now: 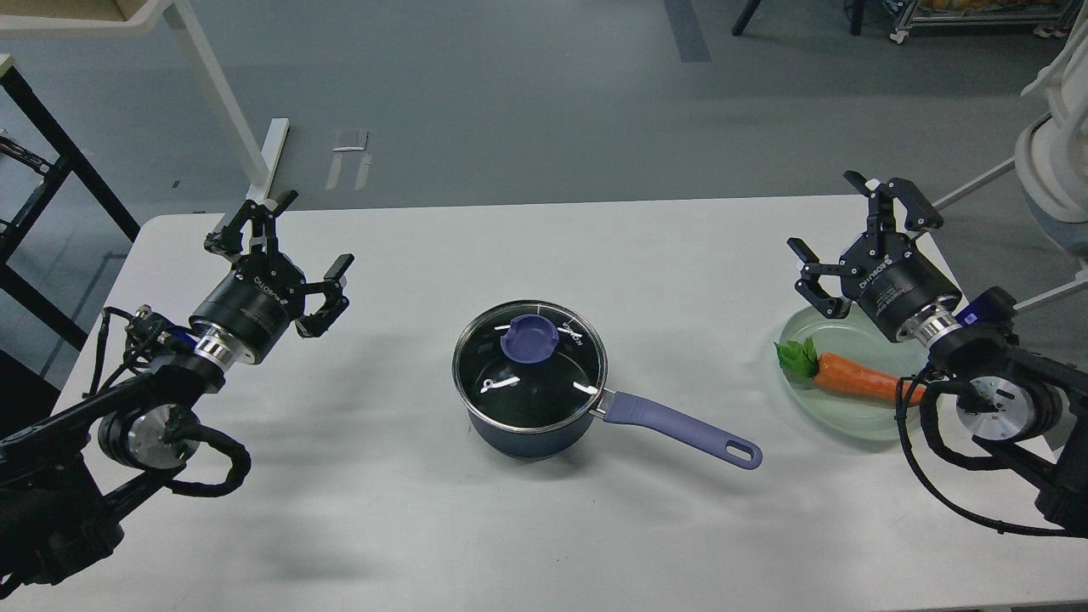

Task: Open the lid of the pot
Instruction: 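Move the right gripper to the purple pot handle and open it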

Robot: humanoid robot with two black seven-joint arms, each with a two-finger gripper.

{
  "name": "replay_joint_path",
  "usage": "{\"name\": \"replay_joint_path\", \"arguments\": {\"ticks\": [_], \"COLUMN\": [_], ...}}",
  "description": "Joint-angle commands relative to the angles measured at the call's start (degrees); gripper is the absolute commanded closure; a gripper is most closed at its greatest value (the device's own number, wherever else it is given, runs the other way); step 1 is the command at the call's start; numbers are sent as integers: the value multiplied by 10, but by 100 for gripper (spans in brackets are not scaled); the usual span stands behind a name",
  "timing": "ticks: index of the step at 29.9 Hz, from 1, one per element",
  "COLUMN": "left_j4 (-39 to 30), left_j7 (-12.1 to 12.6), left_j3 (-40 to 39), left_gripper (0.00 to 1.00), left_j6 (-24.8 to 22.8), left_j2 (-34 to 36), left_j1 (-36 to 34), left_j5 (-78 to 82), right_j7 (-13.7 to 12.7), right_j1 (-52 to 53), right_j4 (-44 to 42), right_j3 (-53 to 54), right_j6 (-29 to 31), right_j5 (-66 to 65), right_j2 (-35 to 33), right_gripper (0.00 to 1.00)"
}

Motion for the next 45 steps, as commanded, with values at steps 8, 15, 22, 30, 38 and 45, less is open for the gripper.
{"name": "replay_joint_path", "arguments": {"ticks": [8,15,22,30,38,45], "left_j4": [3,6,13,6,2,-8], "left_j7": [1,0,0,0,0,0], "left_j3": [6,8,0,2,2,2], "left_gripper": [1,1,1,1,1,1], "left_j6": [-3,-22,-31,-38,-38,-38], "left_j2": [13,28,27,30,42,48], "left_j1": [5,2,-12,-14,-14,-13], "left_j5": [13,13,17,17,17,17], "right_j7": [0,0,0,0,0,0], "right_j1": [-5,30,80,116,216,330], "right_j4": [50,220,376,394,388,349], "right_j3": [-5,4,-4,-68,-213,-338], "right_j6": [-1,-41,-112,-113,-113,-115], "right_j5": [-30,-295,-620,-959,-1063,-1070], "right_j2": [-67,-234,-321,-320,-246,-156], "right_gripper": [0,0,0,0,0,1]}}
